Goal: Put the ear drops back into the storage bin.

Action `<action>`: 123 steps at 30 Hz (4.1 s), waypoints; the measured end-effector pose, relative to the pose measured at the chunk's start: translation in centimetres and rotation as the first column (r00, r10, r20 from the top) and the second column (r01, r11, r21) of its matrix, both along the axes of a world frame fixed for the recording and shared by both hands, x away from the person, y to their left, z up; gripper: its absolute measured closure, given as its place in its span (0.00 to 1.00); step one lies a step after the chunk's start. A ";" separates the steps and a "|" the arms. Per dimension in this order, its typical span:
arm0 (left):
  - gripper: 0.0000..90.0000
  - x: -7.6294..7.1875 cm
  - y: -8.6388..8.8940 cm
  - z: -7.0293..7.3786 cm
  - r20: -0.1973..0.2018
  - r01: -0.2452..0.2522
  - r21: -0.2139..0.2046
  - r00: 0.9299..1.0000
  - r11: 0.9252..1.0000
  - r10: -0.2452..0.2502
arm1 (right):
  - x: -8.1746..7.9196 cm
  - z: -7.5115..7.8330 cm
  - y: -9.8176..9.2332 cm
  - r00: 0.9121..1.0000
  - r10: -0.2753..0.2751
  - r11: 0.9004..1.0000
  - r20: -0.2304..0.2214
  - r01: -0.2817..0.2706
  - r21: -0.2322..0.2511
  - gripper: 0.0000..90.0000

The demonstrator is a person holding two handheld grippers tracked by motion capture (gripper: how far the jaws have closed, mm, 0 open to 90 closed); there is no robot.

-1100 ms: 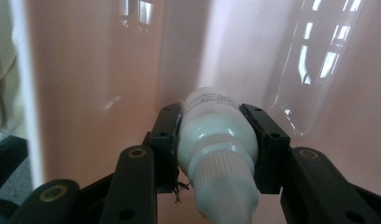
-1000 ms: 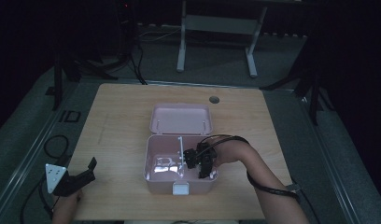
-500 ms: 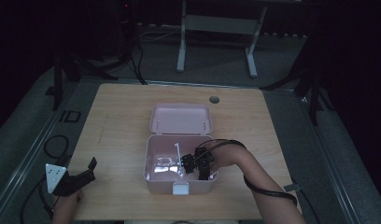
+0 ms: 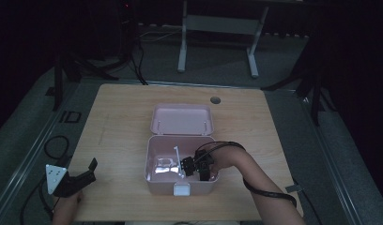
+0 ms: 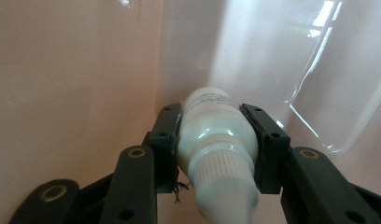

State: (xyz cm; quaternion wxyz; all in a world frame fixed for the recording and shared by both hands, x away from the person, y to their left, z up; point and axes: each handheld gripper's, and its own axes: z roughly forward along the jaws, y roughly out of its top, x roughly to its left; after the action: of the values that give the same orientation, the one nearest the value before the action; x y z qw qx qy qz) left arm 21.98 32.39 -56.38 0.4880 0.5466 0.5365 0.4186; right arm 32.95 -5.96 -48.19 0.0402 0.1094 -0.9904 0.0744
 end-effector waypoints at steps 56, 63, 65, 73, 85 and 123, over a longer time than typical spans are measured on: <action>0.01 0.0 0.0 0.0 -0.003 0.002 0.002 1.000 1.000 -0.002 | 0.2 6.5 -0.5 0.999 -0.029 0.994 0.041 0.025 0.102 0.60; 0.01 0.0 0.0 0.0 -0.003 0.002 0.002 1.000 1.000 -0.002 | 0.5 9.6 -2.0 0.995 -0.073 0.980 0.071 0.058 0.191 0.60; 0.01 0.0 0.0 0.0 -0.003 0.002 0.002 1.000 1.000 -0.002 | 0.6 10.4 -2.7 0.992 -0.095 0.974 0.079 0.076 0.215 0.60; 0.01 0.0 0.0 0.0 -0.002 0.000 0.003 1.000 1.000 0.000 | 1.2 11.5 -5.6 0.983 -0.150 0.959 0.102 0.119 0.258 0.60; 0.01 0.0 0.0 0.0 -0.001 -0.001 0.004 1.000 1.000 0.001 | 2.7 8.1 -9.4 0.958 -0.257 0.944 0.123 0.222 0.245 0.54; 0.01 0.0 0.0 0.0 -0.004 -0.003 0.002 1.000 1.000 0.003 | 3.5 -0.6 -19.9 0.667 -0.716 0.648 0.204 0.528 0.549 0.14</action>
State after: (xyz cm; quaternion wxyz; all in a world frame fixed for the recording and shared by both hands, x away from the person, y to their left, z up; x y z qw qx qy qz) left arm 21.97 32.34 -56.37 0.4859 0.5470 0.5380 0.4187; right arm 36.42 -25.90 -48.75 -0.1677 -0.2579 -0.9393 -0.1522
